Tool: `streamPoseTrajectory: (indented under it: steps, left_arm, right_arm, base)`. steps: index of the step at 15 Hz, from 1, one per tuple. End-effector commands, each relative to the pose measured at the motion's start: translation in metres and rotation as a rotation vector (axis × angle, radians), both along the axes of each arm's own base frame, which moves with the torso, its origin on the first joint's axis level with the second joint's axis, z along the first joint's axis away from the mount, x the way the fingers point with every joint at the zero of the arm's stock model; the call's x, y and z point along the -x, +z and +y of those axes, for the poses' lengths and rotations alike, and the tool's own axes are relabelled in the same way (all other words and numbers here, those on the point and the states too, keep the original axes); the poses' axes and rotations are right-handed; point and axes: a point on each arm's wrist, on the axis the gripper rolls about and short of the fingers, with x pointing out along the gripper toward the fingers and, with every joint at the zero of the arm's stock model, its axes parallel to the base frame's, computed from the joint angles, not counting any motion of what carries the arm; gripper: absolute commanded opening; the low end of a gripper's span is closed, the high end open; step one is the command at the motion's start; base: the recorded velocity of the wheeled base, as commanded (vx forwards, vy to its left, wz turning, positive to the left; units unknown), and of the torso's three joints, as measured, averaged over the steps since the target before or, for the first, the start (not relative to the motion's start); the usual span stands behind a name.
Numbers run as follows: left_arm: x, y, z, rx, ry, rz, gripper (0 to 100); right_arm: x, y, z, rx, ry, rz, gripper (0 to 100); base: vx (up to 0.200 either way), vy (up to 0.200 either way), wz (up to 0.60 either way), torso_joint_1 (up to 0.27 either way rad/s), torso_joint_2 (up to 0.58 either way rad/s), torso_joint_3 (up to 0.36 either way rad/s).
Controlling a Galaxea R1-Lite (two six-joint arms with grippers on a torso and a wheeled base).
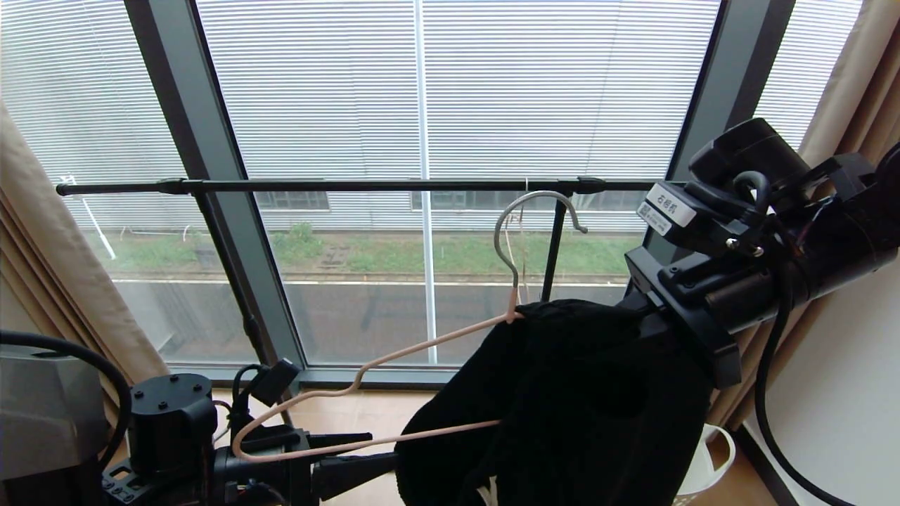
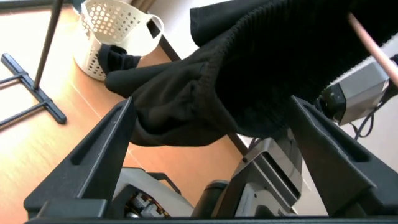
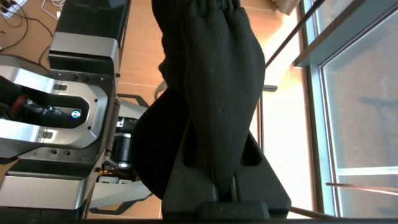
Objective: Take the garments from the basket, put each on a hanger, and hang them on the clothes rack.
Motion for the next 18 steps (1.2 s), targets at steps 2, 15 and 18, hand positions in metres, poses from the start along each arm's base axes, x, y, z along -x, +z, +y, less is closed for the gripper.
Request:
streamPoseTrajectory:
  steps: [2,15,18]
  left_arm:
    - [0.000,-0.003,-0.001,-0.004,-0.004,0.014,100]
    - [0.004,-0.007,-0.010,-0.020,-0.028,0.027,0]
    - [0.002,-0.006,-0.008,-0.018,-0.018,0.021,0]
  right_arm:
    - [0.011,0.002,0.002,-0.010,0.030,0.000,0]
    - [0.018,0.008,0.002,-0.038,0.053,-0.007,0]
    - [0.016,0.009,-0.005,-0.041,0.027,-0.013,0]
  base:
    - [0.000,0.000,0.00,0.000,0.00,0.000]
    - [0.000,0.000,0.00,0.000,0.00,0.000]
    - [0.000,0.000,0.00,0.000,0.00,0.000]
